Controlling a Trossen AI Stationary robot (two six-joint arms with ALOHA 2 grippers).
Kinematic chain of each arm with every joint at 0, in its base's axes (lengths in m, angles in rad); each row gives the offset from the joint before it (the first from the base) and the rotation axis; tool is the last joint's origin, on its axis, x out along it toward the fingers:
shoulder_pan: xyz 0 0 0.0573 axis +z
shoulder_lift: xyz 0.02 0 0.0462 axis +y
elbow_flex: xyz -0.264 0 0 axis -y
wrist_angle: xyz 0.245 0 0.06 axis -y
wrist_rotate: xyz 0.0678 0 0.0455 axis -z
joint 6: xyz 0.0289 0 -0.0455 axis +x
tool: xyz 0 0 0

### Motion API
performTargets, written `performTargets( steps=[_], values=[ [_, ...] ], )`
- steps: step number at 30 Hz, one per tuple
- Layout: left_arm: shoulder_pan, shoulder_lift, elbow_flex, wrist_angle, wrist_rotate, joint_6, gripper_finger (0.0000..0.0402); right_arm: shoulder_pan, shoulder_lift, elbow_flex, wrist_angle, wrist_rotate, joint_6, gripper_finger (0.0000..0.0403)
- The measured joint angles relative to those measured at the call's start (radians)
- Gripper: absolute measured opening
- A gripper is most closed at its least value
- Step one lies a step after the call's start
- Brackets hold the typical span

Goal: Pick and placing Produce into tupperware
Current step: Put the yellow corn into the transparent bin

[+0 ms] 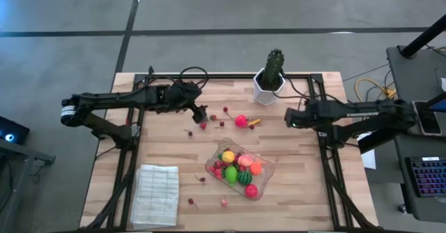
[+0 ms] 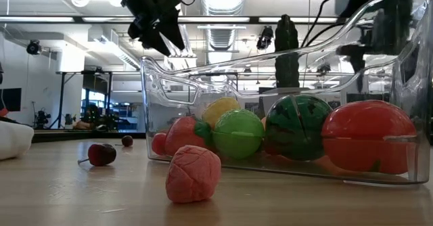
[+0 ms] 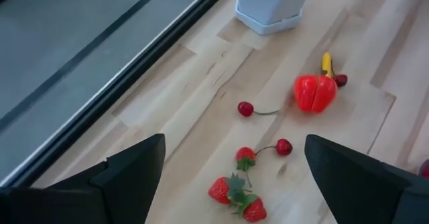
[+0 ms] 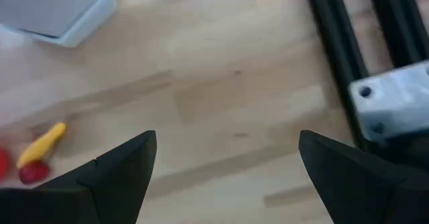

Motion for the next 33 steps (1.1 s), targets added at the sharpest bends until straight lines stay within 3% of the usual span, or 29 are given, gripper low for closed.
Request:
performTargets(
  steps=[6,13,20,26,33],
  values=[
    [0.000,0.000,0.000,-0.002,-0.004,-0.028,0.0342,0.147,-0.018,-0.038,0.072,0.004,0.108,0.0356],
    [-0.001,0.000,-0.032,-0.004,-0.004,0.066,0.0342,0.262,0.101,-0.135,0.396,0.010,0.392,0.0356],
    [-0.001,0.000,-0.081,-0.065,-0.001,0.217,0.0342,0.246,0.387,-0.077,0.600,0.030,0.475,0.0356],
    [-0.001,-0.008,-0.120,-0.085,0.001,0.243,0.0342,0.193,0.579,0.072,0.586,0.052,0.472,0.0356],
    [-0.001,-0.008,-0.139,-0.082,0.001,0.244,0.0342,0.089,0.670,0.234,0.484,0.052,0.357,0.0356]
  ],
)
